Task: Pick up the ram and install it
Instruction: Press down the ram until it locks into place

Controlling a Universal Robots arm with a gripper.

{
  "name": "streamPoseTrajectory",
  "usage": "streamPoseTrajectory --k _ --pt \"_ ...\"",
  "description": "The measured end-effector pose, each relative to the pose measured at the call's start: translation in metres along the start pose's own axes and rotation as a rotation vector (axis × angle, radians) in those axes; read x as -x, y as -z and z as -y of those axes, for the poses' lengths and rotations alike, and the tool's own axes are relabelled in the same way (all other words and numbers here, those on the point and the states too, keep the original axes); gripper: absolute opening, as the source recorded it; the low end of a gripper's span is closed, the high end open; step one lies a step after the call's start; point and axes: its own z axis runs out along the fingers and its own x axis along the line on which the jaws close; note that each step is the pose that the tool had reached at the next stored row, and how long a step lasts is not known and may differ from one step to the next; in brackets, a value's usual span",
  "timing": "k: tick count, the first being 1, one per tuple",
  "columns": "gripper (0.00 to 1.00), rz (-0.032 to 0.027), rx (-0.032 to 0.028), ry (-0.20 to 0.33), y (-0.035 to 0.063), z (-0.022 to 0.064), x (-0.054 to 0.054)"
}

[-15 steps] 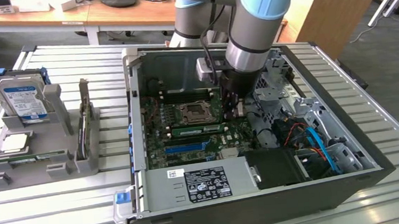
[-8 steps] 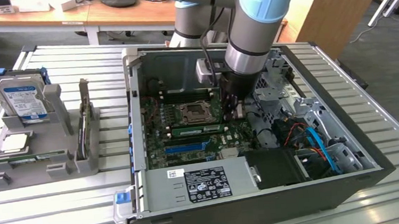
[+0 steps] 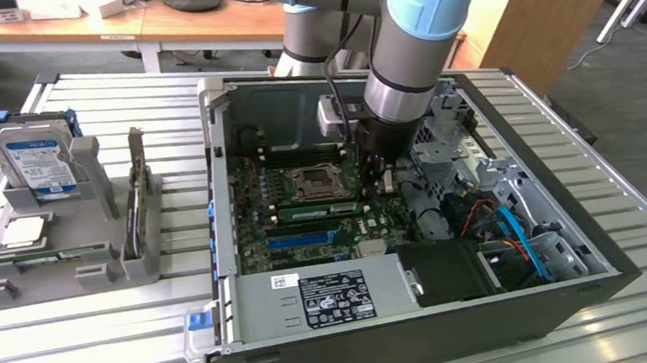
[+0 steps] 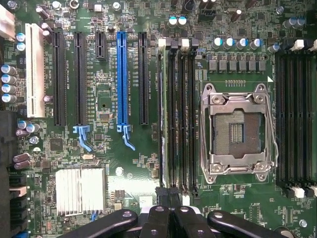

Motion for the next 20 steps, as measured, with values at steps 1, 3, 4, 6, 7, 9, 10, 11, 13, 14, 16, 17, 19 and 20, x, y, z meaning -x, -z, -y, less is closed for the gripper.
streamPoseTrajectory --k 1,3,4,6,7,9,10,11,13,14,16,17,19,20 --pt "0.11 0.0004 -0.0001 0.0 -0.0002 -0.0001 0.0006" --pt "0.11 0.0002 -0.0001 0.0 -0.0004 -0.0001 0.0025" --pt "0.11 0.0 0.0 0.0 -0.0003 -0.0001 0.0028" --pt "0.11 0.0001 0.0 0.0 -0.0004 -0.0001 0.0028" --pt "0.11 0.0001 0.0 0.0 -0.0004 -0.0001 0.0028" --pt "0.11 0.0001 0.0 0.0 -0.0006 -0.0001 0.0028" --pt "0.11 0.0003 0.0 0.0 -0.001 -0.0001 0.0028" --pt "0.11 0.0003 -0.0001 0.0 -0.0015 -0.0001 0.0028" --pt "0.11 -0.0001 0.0001 0.0 -0.0023 -0.0001 0.0027" --pt "0.11 -0.0003 0.0001 0.0 -0.0023 -0.0001 0.0027" --pt "0.11 -0.0003 0.0001 0.0 -0.0023 -0.0001 0.0027" --pt "0.11 0.0 0.0 0.0 -0.0024 -0.0001 0.0027" --pt "0.11 0.0002 0.0 0.0 -0.0027 -0.0001 0.0027" --pt "0.11 0.0004 -0.0001 0.0 -0.0032 -0.0001 0.0027"
